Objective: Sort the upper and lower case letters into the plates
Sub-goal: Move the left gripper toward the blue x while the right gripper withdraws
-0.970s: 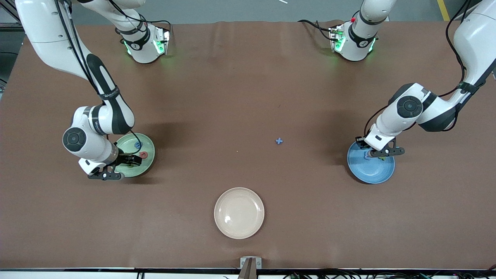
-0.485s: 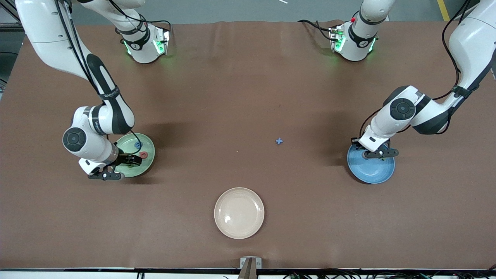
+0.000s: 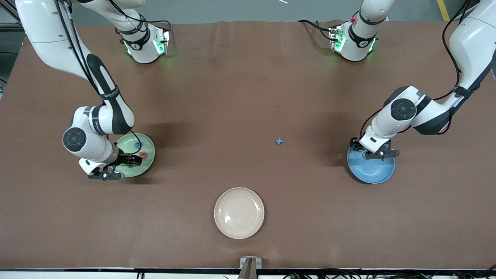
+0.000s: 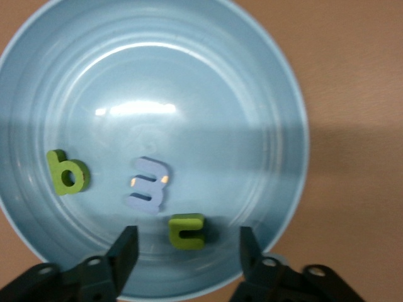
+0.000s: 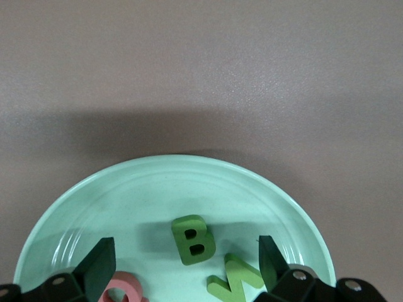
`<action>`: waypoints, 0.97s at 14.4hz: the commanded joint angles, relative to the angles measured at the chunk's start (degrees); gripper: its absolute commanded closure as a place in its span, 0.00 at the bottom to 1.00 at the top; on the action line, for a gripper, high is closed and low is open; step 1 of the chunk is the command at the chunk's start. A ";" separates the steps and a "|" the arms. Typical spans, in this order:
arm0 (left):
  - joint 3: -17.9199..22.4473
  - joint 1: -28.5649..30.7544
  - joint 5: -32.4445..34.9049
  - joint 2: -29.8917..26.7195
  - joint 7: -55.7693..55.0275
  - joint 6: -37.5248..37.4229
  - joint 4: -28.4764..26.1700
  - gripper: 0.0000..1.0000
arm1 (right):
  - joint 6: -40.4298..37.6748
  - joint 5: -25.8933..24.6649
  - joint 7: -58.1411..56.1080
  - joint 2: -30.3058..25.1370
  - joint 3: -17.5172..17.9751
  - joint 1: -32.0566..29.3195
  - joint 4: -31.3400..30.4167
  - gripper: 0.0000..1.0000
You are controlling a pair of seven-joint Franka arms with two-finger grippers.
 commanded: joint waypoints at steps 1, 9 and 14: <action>-5.34 -0.27 -1.11 -1.09 -4.24 -4.38 0.33 0.00 | -0.02 -0.82 -0.06 -1.03 0.83 -0.83 -0.70 0.00; -8.01 -20.45 -11.49 -0.48 -21.89 -13.11 11.92 0.00 | -0.02 -0.82 -0.06 -0.95 0.83 -0.75 -0.70 0.00; 3.22 -40.22 -17.62 0.05 -33.16 -12.32 21.75 0.00 | -2.81 -0.82 -0.32 -1.74 0.92 -1.01 0.96 0.00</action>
